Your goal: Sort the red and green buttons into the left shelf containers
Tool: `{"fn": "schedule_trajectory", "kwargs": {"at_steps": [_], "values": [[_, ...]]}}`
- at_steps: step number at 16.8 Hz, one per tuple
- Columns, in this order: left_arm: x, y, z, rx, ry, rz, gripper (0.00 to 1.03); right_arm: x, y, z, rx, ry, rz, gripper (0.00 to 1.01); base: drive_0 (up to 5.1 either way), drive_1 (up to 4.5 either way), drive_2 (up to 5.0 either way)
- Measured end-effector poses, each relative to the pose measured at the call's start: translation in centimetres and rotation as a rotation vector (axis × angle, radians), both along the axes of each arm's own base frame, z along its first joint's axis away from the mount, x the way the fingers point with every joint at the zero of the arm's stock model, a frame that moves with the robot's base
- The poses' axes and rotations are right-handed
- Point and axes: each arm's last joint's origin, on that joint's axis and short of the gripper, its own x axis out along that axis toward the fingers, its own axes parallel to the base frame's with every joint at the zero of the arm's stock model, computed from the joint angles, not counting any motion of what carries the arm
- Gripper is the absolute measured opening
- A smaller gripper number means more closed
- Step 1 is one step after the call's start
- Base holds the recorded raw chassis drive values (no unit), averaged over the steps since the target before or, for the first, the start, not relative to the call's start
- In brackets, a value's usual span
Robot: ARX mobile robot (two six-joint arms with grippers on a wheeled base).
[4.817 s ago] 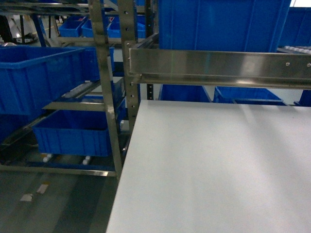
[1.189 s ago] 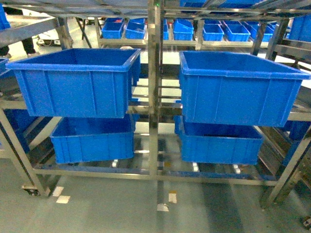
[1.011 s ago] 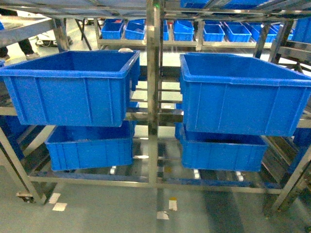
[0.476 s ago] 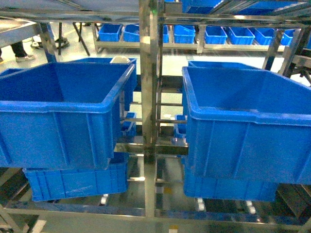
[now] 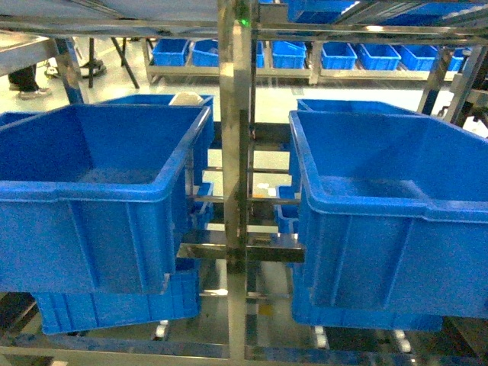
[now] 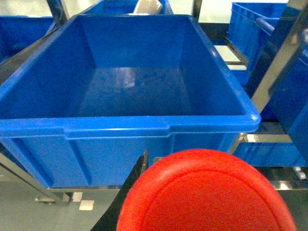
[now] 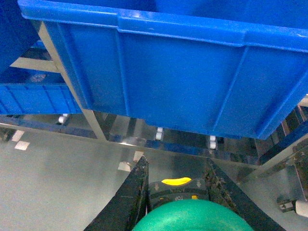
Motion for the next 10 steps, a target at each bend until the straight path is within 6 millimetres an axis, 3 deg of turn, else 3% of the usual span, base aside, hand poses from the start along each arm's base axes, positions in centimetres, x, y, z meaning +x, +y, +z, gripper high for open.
{"fn": "schedule_trajectory", "kwargs": {"at_steps": [5, 8, 10], "values": [[-0.01, 0.1, -0.01, 0.002, 0.002, 0.01, 0.26, 0.0, 0.0, -0.02, 0.0, 0.002, 0.0, 0.29, -4.9, 2.5, 2.5], [0.0, 0.26, -0.03, 0.005, 0.003, 0.024, 0.26, 0.01, 0.06, 0.02, 0.004, -0.003, 0.012, 0.29, 0.0, 0.0, 0.0], [-0.03, 0.14, 0.02, 0.003, 0.001, 0.015, 0.26, -0.08, 0.05, -0.1, 0.003, 0.006, 0.009, 0.29, -0.1, 4.01, -4.2]]}}
